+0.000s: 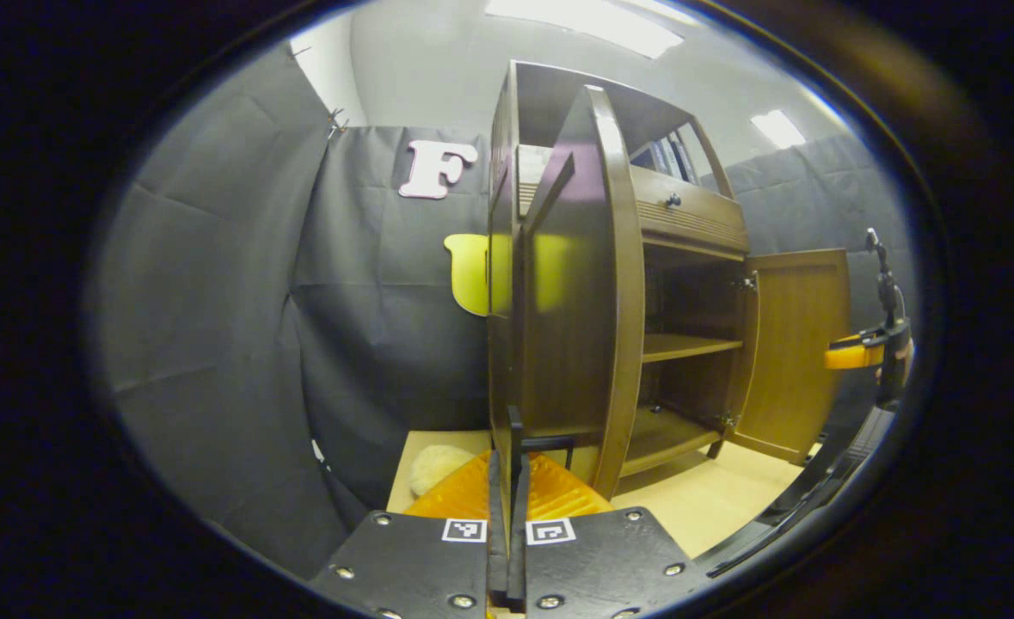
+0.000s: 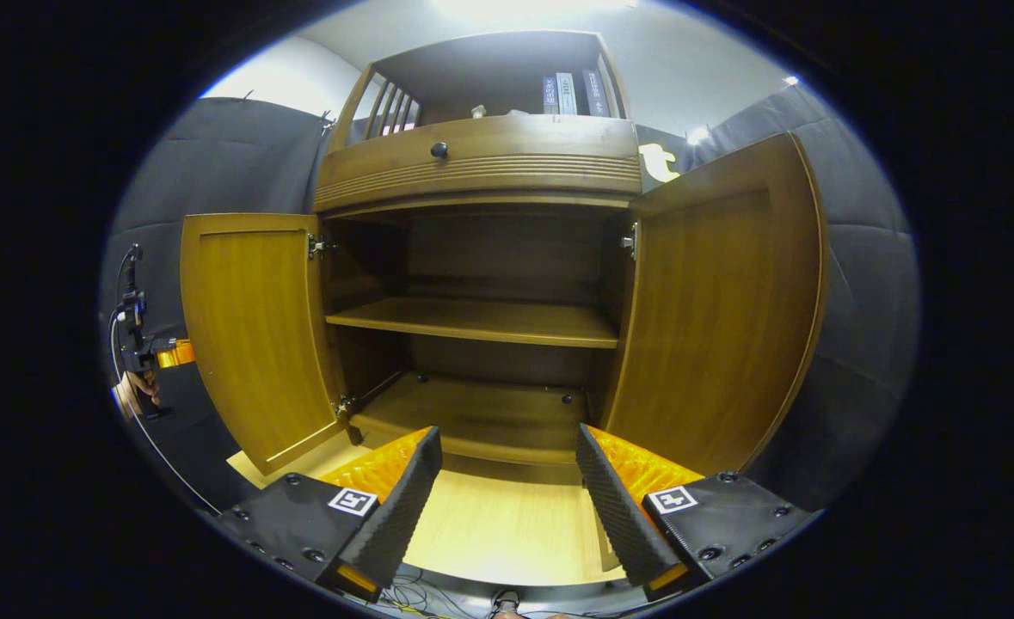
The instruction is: Open the right door of the double-door shoe cabinet with the right hand, and open the left door with the left hand.
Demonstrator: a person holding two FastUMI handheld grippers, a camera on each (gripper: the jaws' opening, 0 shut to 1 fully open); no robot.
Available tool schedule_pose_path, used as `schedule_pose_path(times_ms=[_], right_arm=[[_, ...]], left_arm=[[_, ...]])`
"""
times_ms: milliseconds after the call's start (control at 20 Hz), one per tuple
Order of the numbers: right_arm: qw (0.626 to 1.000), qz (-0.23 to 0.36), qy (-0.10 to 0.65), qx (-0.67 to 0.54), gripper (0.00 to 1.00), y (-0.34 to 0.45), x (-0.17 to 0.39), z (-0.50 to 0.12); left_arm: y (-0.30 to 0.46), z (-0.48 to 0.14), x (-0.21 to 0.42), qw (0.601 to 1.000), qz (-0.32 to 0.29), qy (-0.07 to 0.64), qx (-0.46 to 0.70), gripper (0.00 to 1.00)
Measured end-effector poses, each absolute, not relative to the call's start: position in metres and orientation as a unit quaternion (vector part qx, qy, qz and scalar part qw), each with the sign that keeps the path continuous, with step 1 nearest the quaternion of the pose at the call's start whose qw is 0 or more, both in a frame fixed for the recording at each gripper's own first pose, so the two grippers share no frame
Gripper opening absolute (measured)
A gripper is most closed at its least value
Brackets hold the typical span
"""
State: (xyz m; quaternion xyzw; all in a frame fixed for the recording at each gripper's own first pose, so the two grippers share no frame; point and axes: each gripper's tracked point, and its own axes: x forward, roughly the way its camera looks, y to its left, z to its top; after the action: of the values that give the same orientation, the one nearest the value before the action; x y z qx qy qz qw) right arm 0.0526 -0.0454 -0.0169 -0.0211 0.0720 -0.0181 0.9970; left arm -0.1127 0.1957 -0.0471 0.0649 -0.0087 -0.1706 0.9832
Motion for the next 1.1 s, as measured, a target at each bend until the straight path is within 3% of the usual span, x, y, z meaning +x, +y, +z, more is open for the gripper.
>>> schedule_pose_path(times_ms=[350,600,1100], right_arm=[[0.997,-0.039,0.062,-0.007,0.97,-0.063,0.053,-0.011],[0.994,-0.013,0.104,0.022,0.98,-0.053,0.046,-0.047],[0.997,0.036,0.068,0.017,0.97,-0.065,0.027,-0.027]], left_arm=[[0.198,-0.040,-0.122,0.986,-0.154,0.005,0.069,0.02],[0.202,-0.039,-0.182,0.994,-0.103,-0.004,0.021,0.02],[0.102,0.031,-0.289,0.995,-0.054,-0.078,-0.006,0.02]])
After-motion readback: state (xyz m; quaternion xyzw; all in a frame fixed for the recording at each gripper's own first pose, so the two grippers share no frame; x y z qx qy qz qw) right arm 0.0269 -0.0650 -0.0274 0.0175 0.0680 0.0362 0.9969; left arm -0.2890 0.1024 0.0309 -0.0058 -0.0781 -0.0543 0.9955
